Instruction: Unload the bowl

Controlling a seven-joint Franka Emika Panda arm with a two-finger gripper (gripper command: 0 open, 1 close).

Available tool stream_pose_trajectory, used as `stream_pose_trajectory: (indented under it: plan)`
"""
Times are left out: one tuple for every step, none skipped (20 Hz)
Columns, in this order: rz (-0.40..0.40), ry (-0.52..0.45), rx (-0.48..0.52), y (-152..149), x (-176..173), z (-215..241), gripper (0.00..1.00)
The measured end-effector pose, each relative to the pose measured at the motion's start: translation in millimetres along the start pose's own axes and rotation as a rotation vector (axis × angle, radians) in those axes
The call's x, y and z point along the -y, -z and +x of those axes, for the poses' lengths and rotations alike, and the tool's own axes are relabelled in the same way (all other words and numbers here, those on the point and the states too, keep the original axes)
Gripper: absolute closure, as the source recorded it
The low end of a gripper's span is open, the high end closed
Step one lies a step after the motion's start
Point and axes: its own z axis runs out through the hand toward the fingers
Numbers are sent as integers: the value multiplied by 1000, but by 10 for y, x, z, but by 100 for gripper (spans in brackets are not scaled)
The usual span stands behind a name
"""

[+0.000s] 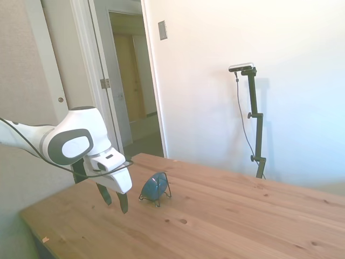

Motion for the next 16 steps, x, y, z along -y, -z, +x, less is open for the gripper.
stream_pose_trajectory:
  plan:
    - [2,-1,2,-5,-1,5,0]
    - [14,-1,8,-5,-13,39,0]
    - [18,-5,4,18,13,77,0]
    - [24,-7,-1,54,71,115,0]
    - [26,-12,-9,89,152,152,0]
    - [27,-23,-21,123,241,186,0]
    - [26,-38,-42,166,350,222,0]
    - [22,-55,-68,207,468,249,0]
    - [17,-73,-99,242,593,266,0]
    - [10,-89,-127,265,710,276,0]
    - [3,-106,-155,276,826,280,0]
    - [-6,-124,-184,275,935,280,0]
    - [-17,-144,-216,262,1032,279,0]
    - [-25,-165,-249,246,1118,274,0]
    - [-32,-189,-284,228,1196,272,0]
    - [-36,-207,-316,209,1265,275,0]
